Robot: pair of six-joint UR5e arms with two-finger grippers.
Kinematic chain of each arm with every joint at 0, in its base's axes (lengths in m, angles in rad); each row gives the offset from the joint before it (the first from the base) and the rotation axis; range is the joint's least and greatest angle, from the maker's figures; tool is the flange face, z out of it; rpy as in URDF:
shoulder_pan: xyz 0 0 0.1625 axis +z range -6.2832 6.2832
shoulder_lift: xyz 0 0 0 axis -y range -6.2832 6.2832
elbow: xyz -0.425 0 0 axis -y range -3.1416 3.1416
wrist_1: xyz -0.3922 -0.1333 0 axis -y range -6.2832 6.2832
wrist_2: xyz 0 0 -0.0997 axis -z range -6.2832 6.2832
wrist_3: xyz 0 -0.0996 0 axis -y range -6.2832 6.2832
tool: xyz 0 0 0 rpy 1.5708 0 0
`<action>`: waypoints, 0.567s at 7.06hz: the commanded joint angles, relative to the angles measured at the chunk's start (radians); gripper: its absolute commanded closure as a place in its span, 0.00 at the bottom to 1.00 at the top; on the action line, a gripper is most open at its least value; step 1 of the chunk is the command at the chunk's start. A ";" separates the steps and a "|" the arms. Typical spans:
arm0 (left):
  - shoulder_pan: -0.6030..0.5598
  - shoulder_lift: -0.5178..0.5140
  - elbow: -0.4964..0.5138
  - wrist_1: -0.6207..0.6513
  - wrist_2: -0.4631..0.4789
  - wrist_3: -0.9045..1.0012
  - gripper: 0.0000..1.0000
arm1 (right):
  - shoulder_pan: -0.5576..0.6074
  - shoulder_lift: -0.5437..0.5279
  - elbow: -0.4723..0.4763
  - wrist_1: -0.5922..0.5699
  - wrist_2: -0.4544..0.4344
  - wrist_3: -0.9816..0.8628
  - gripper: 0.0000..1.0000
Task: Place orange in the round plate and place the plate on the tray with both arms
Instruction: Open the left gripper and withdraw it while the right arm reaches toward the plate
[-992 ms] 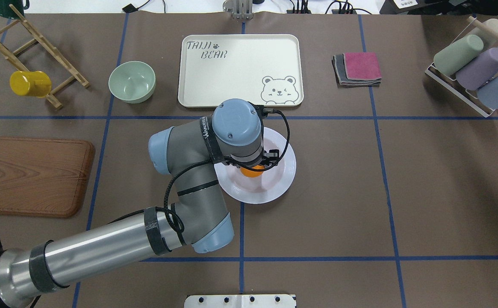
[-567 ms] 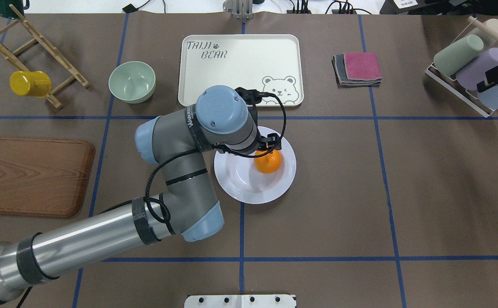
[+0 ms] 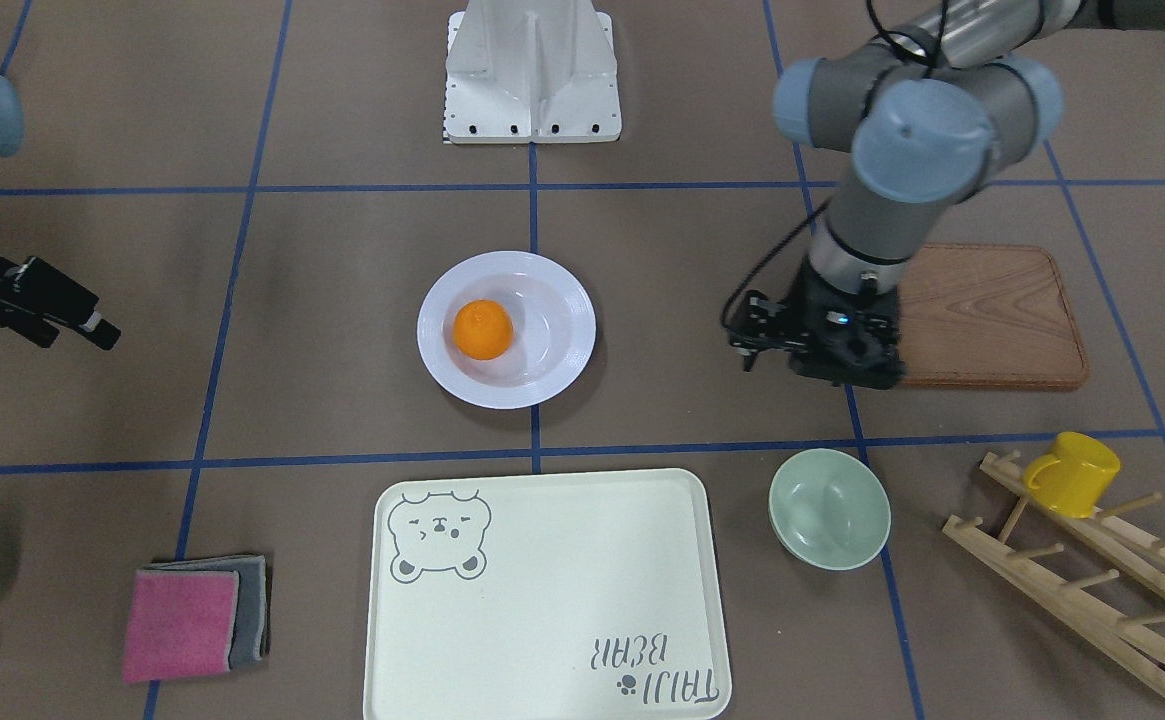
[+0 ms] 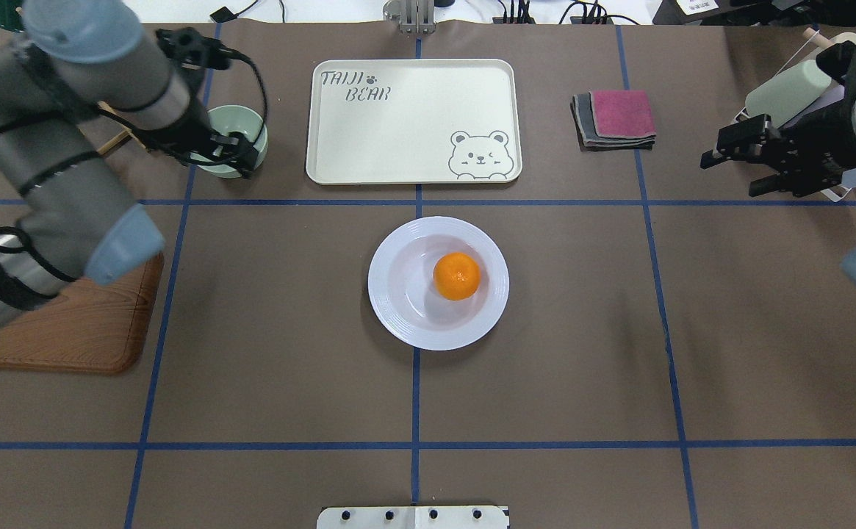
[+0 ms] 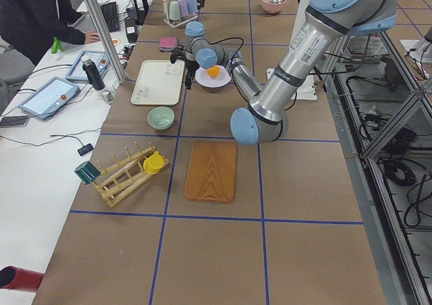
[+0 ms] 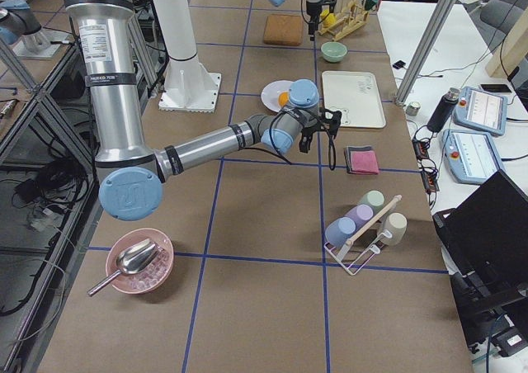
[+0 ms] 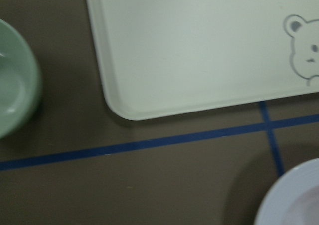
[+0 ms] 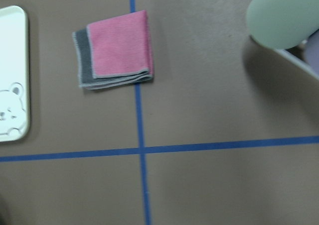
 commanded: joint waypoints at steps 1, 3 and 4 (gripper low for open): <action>-0.219 0.189 0.019 0.005 -0.092 0.385 0.00 | -0.159 -0.010 0.028 0.221 -0.189 0.355 0.00; -0.463 0.277 0.168 0.007 -0.280 0.761 0.00 | -0.369 -0.053 0.139 0.242 -0.460 0.538 0.00; -0.554 0.340 0.186 0.007 -0.324 0.787 0.00 | -0.530 -0.067 0.169 0.242 -0.679 0.587 0.00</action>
